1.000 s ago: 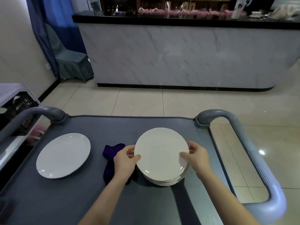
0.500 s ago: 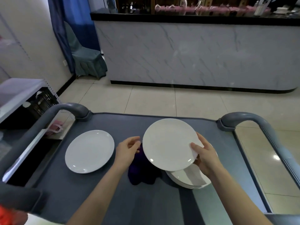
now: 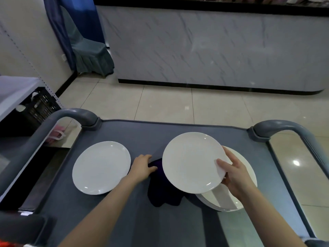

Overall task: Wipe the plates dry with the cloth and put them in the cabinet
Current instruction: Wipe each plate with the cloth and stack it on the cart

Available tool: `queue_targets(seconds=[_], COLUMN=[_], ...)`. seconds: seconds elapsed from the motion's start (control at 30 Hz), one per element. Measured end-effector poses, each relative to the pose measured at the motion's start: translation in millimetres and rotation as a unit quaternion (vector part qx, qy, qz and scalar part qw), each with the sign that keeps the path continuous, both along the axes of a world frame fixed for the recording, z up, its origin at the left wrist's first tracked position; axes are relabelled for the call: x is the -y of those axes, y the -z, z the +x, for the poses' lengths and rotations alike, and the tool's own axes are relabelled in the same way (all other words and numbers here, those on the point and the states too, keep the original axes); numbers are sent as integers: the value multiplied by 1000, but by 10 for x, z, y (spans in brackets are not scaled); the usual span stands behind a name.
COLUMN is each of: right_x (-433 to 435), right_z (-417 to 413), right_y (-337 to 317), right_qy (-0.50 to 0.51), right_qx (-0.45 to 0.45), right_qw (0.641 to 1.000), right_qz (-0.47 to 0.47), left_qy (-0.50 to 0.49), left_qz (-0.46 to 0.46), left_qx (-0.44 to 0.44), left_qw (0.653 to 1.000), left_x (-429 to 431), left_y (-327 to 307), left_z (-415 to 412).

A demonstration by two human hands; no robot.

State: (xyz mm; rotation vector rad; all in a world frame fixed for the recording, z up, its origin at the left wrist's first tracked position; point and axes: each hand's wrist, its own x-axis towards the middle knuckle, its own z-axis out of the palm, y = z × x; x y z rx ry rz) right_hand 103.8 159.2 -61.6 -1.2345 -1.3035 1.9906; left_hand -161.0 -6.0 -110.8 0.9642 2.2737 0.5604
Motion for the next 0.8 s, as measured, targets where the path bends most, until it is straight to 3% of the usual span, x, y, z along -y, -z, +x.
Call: queue_targets(seconds=[0.27,0.4,0.53,0.63,0.8], right_x=[68,119,147,165,241], right_z=[2,-22,-60,-93,-150], right_y=[-35,-127,-246,-343,-448], right_qy=[10,11,14,4,-2], right_qx=[5,-2,-12,-11,-26], right_qw=[1000,1000,1000,999,998], right_qz=[-1,9,25,52,59], left_qy=[-58,-66,-112,-139,-23], left_qz=[114,174,236,281,320], left_qx=[21,95,76,10,-28], left_qw=[992,978,962,950,947], left_x=[152,263,305,279,183], left_y=[-152,-342,-641,-944,-1271], left_z=[-81,-106,-83,-27,326])
